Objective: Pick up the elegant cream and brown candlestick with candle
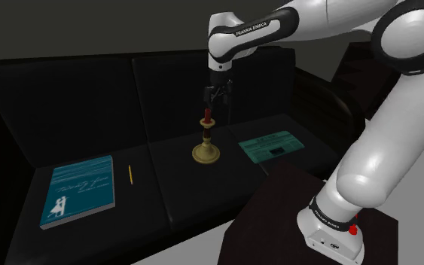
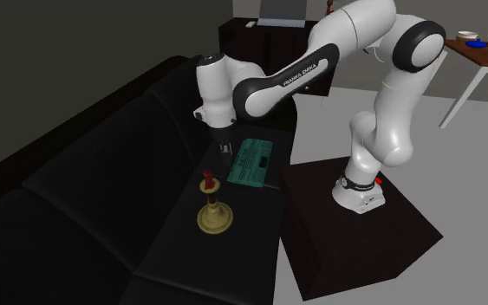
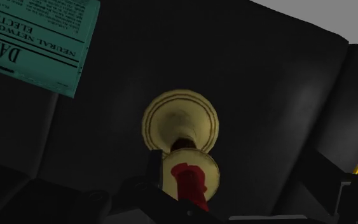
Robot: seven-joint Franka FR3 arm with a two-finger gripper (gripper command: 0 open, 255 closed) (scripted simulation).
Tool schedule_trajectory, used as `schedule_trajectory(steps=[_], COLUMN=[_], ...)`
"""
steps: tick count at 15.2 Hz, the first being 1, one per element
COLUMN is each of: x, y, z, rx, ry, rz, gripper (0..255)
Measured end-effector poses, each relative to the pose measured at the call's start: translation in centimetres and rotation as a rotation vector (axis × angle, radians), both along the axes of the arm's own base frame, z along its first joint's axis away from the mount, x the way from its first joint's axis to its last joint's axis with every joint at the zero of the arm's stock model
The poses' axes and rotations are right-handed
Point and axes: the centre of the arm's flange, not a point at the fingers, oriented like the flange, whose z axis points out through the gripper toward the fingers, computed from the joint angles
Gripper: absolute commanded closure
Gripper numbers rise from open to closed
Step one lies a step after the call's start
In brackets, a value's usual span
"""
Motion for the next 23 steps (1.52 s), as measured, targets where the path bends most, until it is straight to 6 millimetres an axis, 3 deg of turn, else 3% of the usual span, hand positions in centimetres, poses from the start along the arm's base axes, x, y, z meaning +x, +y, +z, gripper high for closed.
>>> schedule_trajectory(steps=[7,14,15,23], x=[7.1,7.6,7.6,7.7], y=[-2.0,-2.1,-2.1,-2.1], z=[-4.8,-8.4,-8.6,-8.6], rx=[-0.022,-0.024,-0.024,-0.024], ry=[0.025,0.027,0.027,0.025], rz=[-0.024,-0.026,-0.026,-0.026], gripper=[0,0,255,255])
